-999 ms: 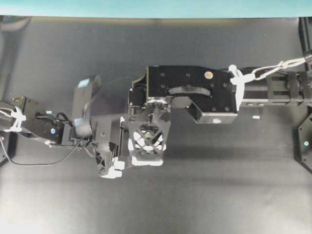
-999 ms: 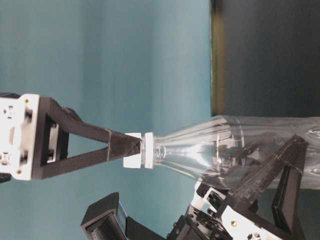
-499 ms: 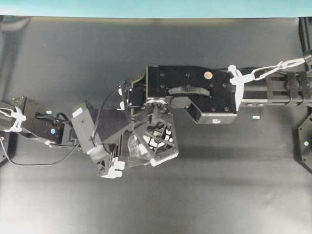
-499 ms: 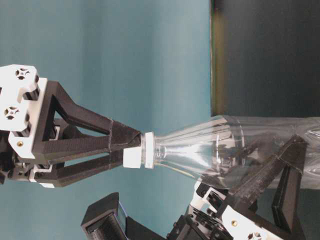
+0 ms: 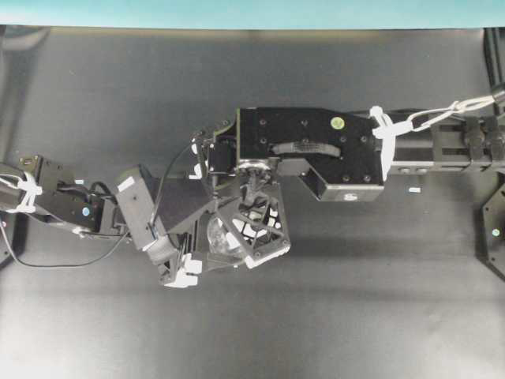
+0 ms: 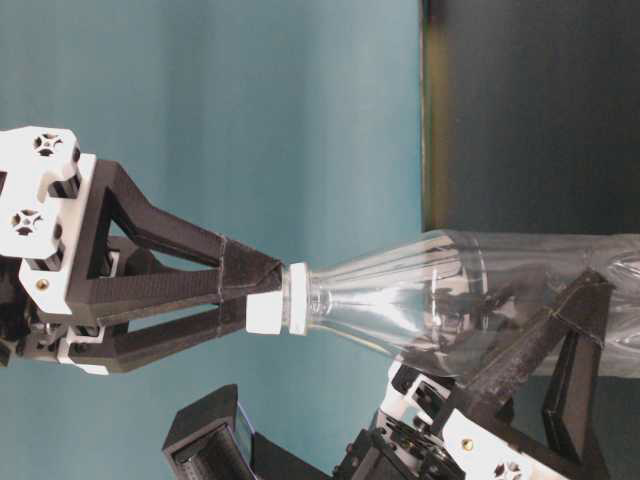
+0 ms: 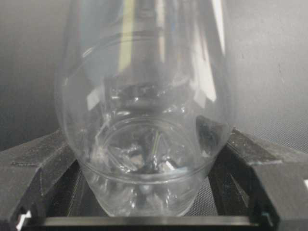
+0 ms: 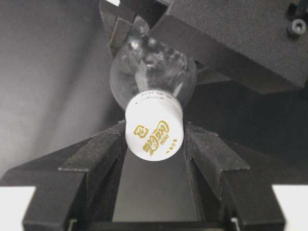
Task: Open the bottle cap by holding the bottle with the left arm and twisting the cap with the right arm.
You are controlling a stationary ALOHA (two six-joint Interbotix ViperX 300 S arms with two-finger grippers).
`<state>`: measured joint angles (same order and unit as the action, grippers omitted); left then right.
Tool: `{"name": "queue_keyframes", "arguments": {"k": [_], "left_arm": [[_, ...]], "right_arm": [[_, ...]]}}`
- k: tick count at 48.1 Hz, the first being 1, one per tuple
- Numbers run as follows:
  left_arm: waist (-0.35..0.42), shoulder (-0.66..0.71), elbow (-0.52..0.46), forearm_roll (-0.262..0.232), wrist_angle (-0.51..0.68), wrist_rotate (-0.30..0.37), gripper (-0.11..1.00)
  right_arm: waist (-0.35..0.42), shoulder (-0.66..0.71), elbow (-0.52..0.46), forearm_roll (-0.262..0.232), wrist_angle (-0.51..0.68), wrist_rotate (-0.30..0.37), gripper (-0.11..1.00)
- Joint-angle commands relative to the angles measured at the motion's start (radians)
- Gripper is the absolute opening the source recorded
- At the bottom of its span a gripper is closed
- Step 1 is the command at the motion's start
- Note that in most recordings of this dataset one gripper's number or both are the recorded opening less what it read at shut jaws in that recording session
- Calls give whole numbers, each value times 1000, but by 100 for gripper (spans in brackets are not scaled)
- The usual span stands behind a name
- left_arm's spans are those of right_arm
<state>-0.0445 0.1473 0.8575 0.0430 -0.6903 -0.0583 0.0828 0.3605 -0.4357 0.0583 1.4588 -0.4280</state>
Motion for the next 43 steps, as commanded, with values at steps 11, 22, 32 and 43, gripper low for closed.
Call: {"name": "queue_keyframes", "arguments": {"k": [11, 22, 32, 43], "left_arm": [[-3, -3, -5, 5, -5, 0, 80], [-8, -3, -3, 3, -5, 0, 80], [-9, -3, -3, 3, -5, 0, 80], [-9, -3, -3, 3, -5, -2, 80]], "right_arm": [[32, -29, 20, -3, -8, 26, 37], [34, -46, 26, -5, -29, 69, 69], [34, -84, 18, -38, -20, 193, 80], [32, -92, -49, -40, 61, 515, 81]]}}
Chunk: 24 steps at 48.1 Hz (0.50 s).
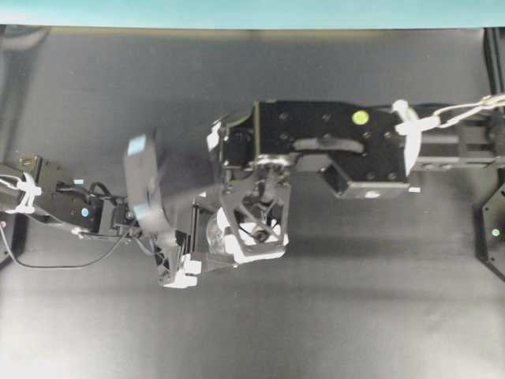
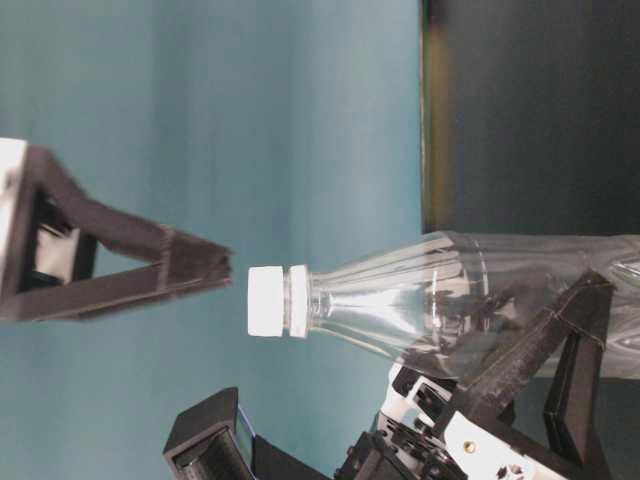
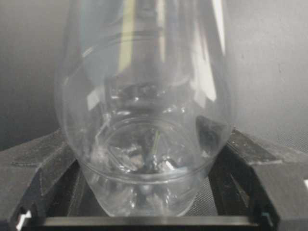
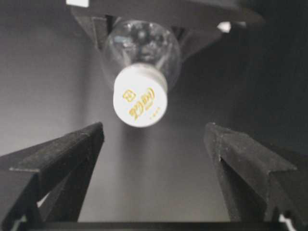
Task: Open the bottle cap by holding the bottle with the left arm and twisting the cap with the right arm.
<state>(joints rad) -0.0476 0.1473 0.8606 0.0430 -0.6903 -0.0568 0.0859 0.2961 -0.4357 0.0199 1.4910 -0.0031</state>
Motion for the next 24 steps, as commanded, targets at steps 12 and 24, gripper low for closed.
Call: {"name": "queue_keyframes", "arguments": {"k": [12, 24], "left_arm": [[-6, -3, -8, 3, -5, -5, 80], [-8, -3, -8, 3, -5, -5, 80]], "right_arm": [[31, 20, -143, 2, 89, 480, 80], [38, 46, -118, 11, 20, 584, 80]]}}
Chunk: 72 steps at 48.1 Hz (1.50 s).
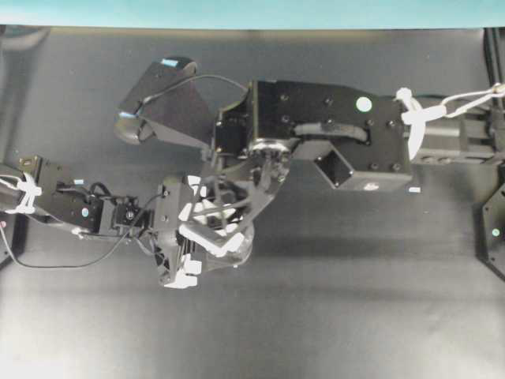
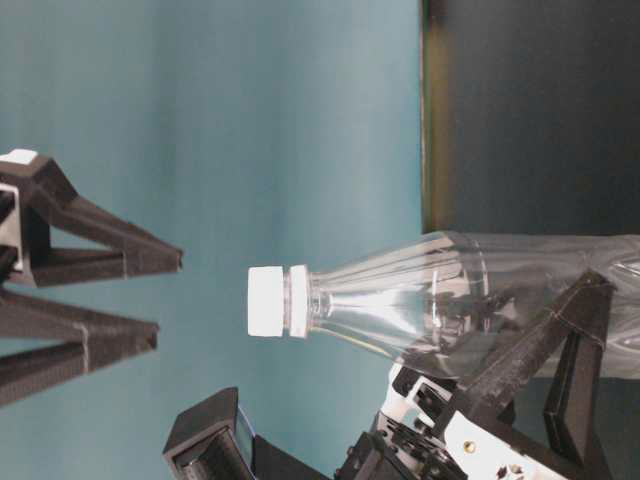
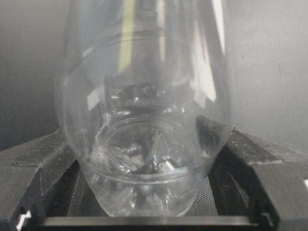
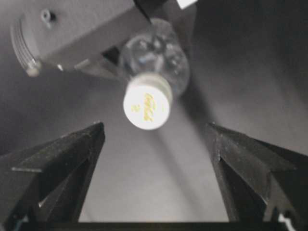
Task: Open the bottle cap by holding the bottle with the left arm and twisting the cap with the right arm.
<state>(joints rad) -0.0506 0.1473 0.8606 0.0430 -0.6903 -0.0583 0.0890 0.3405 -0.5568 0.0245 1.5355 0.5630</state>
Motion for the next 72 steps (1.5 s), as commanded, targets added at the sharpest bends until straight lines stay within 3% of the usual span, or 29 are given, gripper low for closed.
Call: {"name": "queue_keyframes", "arguments": {"k": [1, 25, 29, 37, 48, 56, 72], "left_arm": [[-5, -3, -8, 3, -5, -3, 80], [-6, -3, -6, 3, -3, -3, 80], [-6, -3, -6, 3, -5, -3, 80], [-5, -3, -9, 3, -5, -3, 80], [-5, -3, -11, 3, -5, -3, 80], [-6, -2, -11, 3, -5, -3, 80], [-6, -2, -11, 3, -5, -3, 80]], "right_arm": [[37, 5, 9, 8, -31, 18, 80], [37, 3, 124, 28, -127, 8, 77], [40, 3, 132, 31, -127, -17, 70], [41, 3, 132, 35, -126, -78, 37], [37, 5, 126, 35, -124, -164, 36], [34, 5, 126, 35, -104, -307, 36], [35, 6, 121, 34, -71, -676, 36]]}}
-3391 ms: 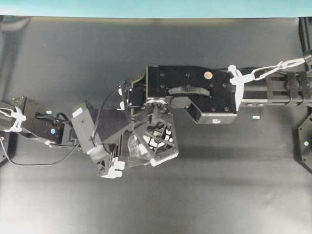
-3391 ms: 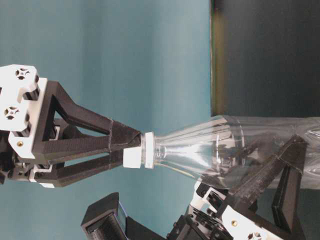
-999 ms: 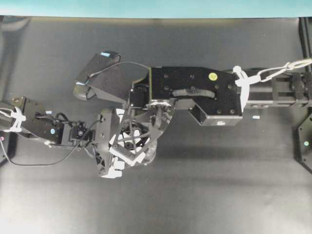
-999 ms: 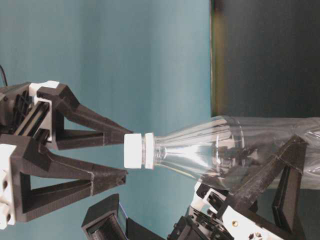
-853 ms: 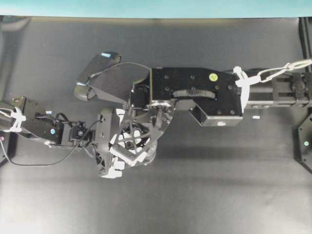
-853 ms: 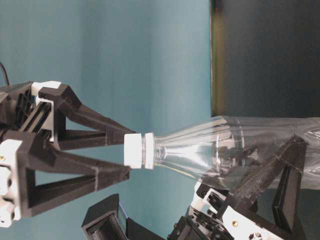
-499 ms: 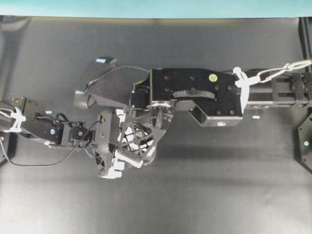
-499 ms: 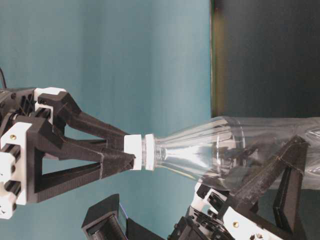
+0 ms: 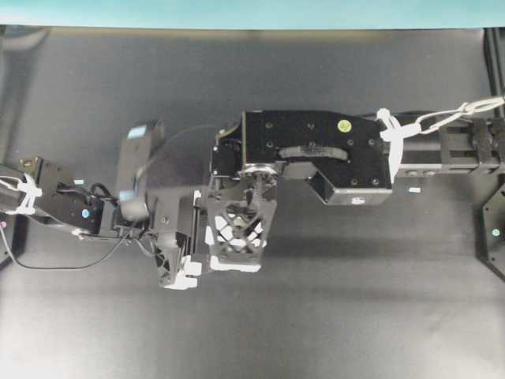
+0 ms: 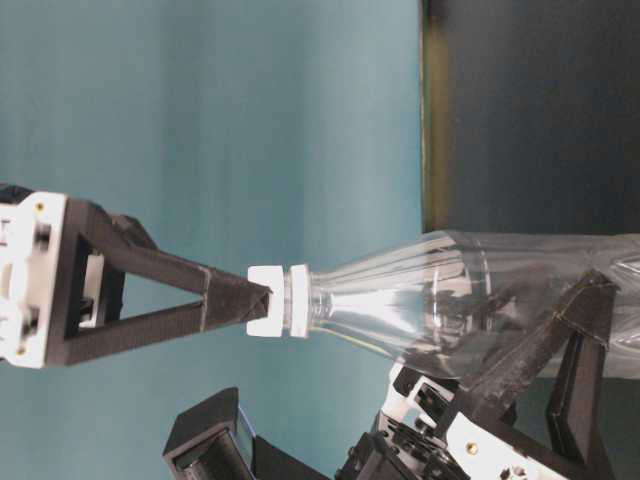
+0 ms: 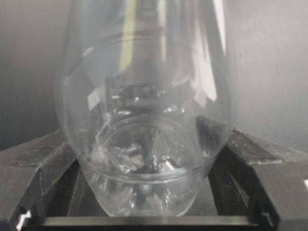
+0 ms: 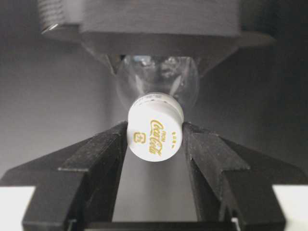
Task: Open the bottle cap by holding the bottle with the left arm and twisting the cap with the right arm.
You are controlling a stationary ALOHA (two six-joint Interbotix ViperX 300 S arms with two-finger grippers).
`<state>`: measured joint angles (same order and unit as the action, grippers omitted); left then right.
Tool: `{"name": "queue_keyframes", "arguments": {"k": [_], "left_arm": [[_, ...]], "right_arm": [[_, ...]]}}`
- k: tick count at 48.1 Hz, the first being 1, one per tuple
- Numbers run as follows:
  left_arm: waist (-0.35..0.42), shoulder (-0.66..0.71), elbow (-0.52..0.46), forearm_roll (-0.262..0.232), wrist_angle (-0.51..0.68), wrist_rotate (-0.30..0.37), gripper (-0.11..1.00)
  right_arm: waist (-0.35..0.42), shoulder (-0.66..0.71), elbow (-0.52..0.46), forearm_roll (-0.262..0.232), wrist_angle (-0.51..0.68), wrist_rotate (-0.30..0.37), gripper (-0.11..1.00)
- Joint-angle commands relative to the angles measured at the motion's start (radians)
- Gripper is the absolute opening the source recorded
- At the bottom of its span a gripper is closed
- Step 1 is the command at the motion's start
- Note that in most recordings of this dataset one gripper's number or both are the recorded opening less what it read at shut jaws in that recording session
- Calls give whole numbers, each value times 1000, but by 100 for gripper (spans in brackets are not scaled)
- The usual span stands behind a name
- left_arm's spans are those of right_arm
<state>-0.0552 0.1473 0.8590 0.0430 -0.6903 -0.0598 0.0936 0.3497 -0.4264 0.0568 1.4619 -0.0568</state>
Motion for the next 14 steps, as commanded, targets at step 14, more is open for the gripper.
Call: {"name": "queue_keyframes", "arguments": {"k": [14], "left_arm": [[-3, -2, -8, 3, -5, -2, 80]], "right_arm": [[41, -3, -8, -32, 3, -270, 36]]}}
